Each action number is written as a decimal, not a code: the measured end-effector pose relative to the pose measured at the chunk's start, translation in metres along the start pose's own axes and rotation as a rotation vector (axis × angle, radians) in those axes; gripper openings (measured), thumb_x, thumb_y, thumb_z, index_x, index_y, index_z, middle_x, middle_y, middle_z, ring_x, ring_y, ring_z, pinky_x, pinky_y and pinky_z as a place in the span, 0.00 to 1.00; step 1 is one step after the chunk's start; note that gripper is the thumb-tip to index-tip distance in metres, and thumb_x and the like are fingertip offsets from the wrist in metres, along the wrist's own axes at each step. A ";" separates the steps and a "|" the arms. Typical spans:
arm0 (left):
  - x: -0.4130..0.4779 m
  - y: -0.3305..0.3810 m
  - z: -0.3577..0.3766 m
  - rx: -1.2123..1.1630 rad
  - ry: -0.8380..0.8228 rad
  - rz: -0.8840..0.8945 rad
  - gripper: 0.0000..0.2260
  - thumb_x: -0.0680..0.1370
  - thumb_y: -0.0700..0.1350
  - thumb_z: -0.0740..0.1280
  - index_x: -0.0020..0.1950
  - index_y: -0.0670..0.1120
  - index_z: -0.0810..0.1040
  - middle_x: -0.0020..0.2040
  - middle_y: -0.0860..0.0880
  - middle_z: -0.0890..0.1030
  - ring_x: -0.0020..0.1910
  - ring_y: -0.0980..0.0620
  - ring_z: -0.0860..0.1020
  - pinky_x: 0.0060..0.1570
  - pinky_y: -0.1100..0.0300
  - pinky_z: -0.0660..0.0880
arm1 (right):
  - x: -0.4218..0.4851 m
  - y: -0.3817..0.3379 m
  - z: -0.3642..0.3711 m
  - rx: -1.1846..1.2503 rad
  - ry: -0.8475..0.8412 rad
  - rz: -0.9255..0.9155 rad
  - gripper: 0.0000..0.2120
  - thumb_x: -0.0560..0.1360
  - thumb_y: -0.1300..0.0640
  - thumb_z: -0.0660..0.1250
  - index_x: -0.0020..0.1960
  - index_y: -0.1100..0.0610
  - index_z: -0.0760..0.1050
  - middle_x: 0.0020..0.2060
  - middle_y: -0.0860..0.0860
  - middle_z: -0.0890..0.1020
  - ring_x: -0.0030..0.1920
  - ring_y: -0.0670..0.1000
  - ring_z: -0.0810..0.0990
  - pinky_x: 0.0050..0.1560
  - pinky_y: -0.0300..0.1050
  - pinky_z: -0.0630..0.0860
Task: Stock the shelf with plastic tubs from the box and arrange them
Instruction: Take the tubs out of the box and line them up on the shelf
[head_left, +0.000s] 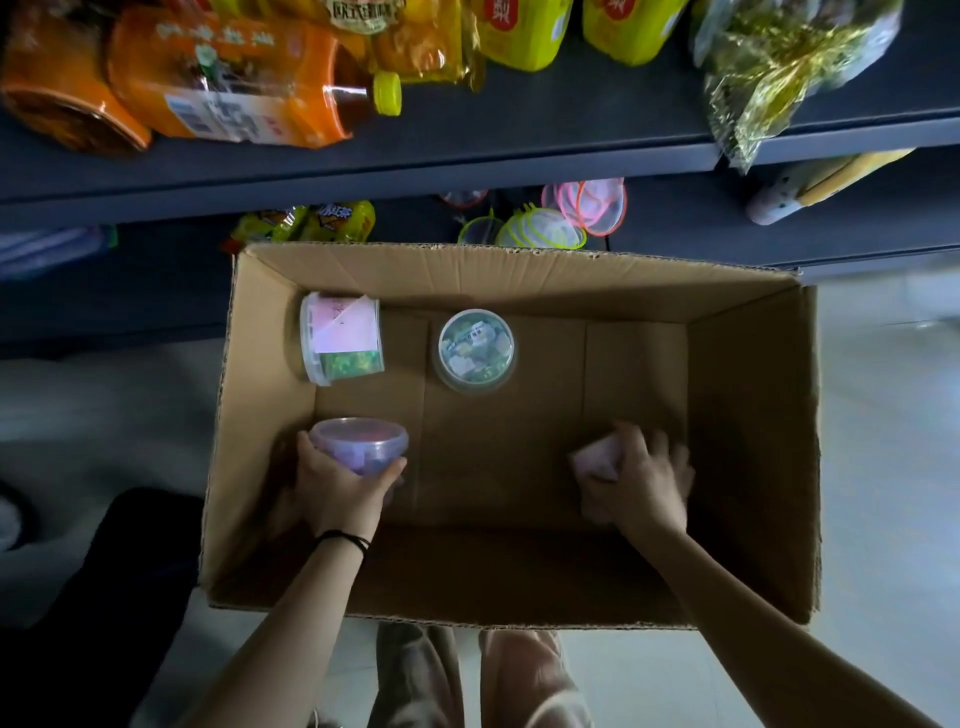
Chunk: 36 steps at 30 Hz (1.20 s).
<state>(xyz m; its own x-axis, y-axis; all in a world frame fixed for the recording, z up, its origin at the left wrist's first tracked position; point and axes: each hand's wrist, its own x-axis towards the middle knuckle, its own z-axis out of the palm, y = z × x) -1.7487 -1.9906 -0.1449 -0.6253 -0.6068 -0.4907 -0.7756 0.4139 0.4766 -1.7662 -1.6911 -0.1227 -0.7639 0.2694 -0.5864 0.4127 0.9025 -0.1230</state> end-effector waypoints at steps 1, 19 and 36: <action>0.002 0.000 0.000 -0.017 -0.006 -0.017 0.54 0.62 0.47 0.82 0.78 0.40 0.51 0.73 0.37 0.67 0.69 0.38 0.69 0.65 0.41 0.70 | 0.000 -0.002 0.001 -0.022 0.015 0.048 0.37 0.65 0.41 0.74 0.69 0.49 0.65 0.64 0.57 0.69 0.64 0.63 0.63 0.65 0.59 0.61; -0.026 0.026 0.036 -0.058 -0.124 0.092 0.41 0.61 0.47 0.82 0.68 0.39 0.67 0.61 0.42 0.77 0.59 0.44 0.77 0.57 0.49 0.76 | -0.001 -0.017 0.015 0.625 -0.285 0.474 0.41 0.62 0.28 0.69 0.60 0.56 0.61 0.54 0.56 0.77 0.41 0.52 0.77 0.33 0.51 0.82; -0.028 0.022 0.053 -0.150 -0.207 0.014 0.54 0.59 0.44 0.84 0.77 0.41 0.56 0.71 0.42 0.69 0.69 0.44 0.70 0.67 0.50 0.70 | 0.056 -0.021 -0.001 -0.240 -0.111 -0.623 0.61 0.56 0.41 0.80 0.78 0.49 0.46 0.74 0.49 0.59 0.74 0.56 0.55 0.73 0.55 0.53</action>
<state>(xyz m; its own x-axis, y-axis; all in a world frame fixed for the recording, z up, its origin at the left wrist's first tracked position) -1.7529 -1.9280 -0.1593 -0.6521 -0.4436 -0.6148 -0.7550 0.3062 0.5798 -1.8181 -1.6952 -0.1520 -0.7628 -0.3500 -0.5437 -0.2198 0.9311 -0.2911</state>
